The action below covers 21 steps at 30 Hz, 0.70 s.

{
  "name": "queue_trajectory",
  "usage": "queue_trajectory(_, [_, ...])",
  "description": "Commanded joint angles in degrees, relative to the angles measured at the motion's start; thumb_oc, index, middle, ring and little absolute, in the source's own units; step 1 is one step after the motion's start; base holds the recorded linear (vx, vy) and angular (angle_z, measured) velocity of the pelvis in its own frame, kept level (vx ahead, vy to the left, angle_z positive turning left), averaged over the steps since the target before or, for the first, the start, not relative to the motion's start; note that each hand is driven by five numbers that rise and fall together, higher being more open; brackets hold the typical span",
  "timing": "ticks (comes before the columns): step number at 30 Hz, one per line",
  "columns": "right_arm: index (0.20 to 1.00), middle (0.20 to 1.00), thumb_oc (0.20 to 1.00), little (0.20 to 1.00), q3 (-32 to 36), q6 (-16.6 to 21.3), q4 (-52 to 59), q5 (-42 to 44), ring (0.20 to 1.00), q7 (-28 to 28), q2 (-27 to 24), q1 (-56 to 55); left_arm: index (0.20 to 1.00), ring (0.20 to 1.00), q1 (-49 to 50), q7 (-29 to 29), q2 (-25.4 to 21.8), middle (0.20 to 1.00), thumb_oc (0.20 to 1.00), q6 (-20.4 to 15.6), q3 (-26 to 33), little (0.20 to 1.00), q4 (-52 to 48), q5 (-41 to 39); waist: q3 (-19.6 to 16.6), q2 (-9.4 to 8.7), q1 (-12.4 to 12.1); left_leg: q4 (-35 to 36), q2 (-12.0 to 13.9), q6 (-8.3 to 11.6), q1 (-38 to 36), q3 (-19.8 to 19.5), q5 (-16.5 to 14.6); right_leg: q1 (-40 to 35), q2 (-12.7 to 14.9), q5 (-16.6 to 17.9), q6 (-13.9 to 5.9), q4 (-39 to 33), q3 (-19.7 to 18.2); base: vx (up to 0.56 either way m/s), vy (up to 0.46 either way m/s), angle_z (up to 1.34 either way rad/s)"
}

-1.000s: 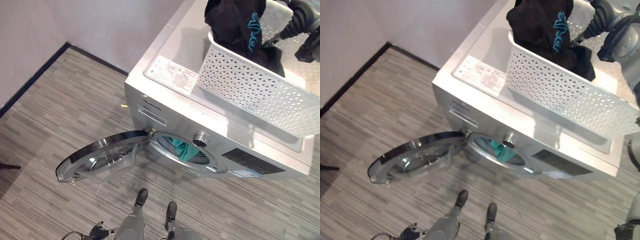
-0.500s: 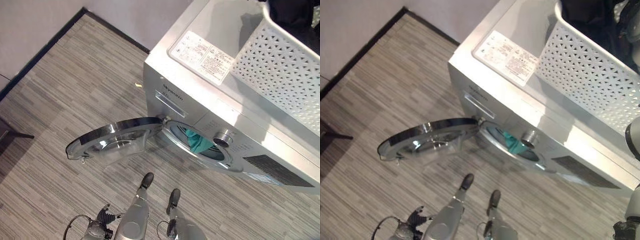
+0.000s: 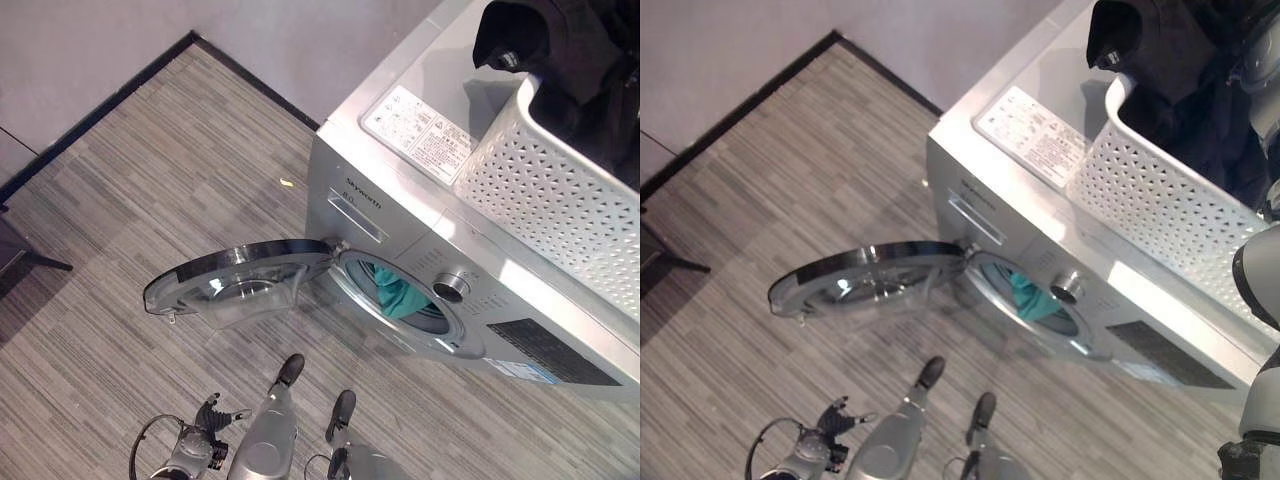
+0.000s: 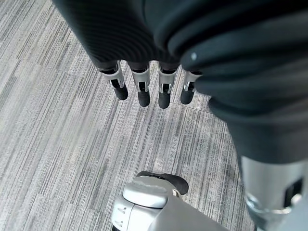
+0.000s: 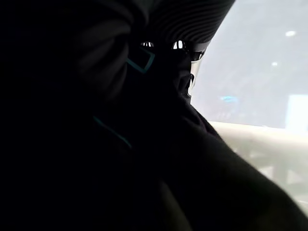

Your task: Grab the laundry basket,head to the washer,open it,put in the laundry and shut it.

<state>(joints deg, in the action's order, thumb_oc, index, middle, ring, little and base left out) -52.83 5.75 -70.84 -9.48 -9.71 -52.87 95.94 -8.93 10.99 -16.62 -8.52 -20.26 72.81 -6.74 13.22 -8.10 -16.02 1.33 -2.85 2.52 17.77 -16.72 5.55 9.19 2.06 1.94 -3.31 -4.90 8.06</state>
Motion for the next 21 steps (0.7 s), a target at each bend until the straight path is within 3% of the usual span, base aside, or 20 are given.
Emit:
queue_trajectory(1, [0.200, 0.200, 0.200, 0.200, 0.99, -1.65, -2.36, 5.86, 0.200, -3.27, 1.03, -1.00, 1.000, 1.000, 2.05, 0.51, -0.83, 1.000, 1.000, 0.43, 0.51, 1.000, 2.74, 0.34, -3.58, -2.55, -0.09, 2.73, -0.50, -0.53, -0.80, -1.41, -0.31, -1.44, 9.12, 3.53, -6.78, -0.10, -2.00, 0.00, 0.000, 0.00])
queue_trajectory(4, [0.200, 0.200, 0.200, 0.200, 7.85, -1.65, -2.94, 13.10, 0.200, -5.60, 2.07, -1.30, 1.000, 1.000, 3.34, -0.27, -0.40, 1.000, 1.000, 1.37, 0.67, 1.000, 4.67, 1.65, -6.47, -1.72, 0.86, 2.80, -0.33, -0.63, -3.24, -0.88, -1.30, -3.52, 9.14, 2.53, -6.57, -0.10, -1.91, 0.03, 0.002, 0.03])
queue_trajectory(11, [0.200, 0.200, 0.200, 0.200, 16.43, -0.78, -3.26, 25.13, 0.200, -6.29, 3.65, -2.04, 1.000, 1.000, 5.54, -1.25, -0.24, 1.000, 1.000, 2.78, 2.29, 1.000, 6.88, 1.96, -11.85, -0.99, 2.67, 3.03, -0.09, -0.65, -6.76, -0.16, -2.23, -6.48, 9.16, 1.45, -6.26, -0.10, -1.88, 0.01, 0.001, 0.00])
queue_trajectory(16, [0.200, 0.200, 0.200, 0.200, 13.52, -2.09, -3.32, 24.64, 0.200, -0.32, 3.98, -2.68, 1.000, 1.000, 7.46, -2.75, -0.07, 1.000, 1.000, 3.35, 4.65, 1.000, 7.90, 1.26, -14.74, -1.20, 4.48, 3.23, 0.20, -0.71, -9.27, 0.76, -2.99, -8.20, 9.00, 1.12, -6.02, -0.10, -2.55, 0.01, -0.007, -0.06])
queue_trajectory(21, [0.200, 0.200, 0.200, 0.200, 17.24, -1.63, -2.91, 24.28, 0.200, 0.04, 7.04, -8.44, 1.000, 1.000, 8.72, -3.84, 1.25, 1.000, 1.000, 4.02, 5.31, 1.000, 8.94, 1.61, -15.48, -0.91, 5.33, 3.34, 0.67, -1.17, -10.55, 2.02, -3.45, -8.23, 8.80, 1.28, -5.75, -0.10, -3.97, -0.02, -0.008, -0.16])
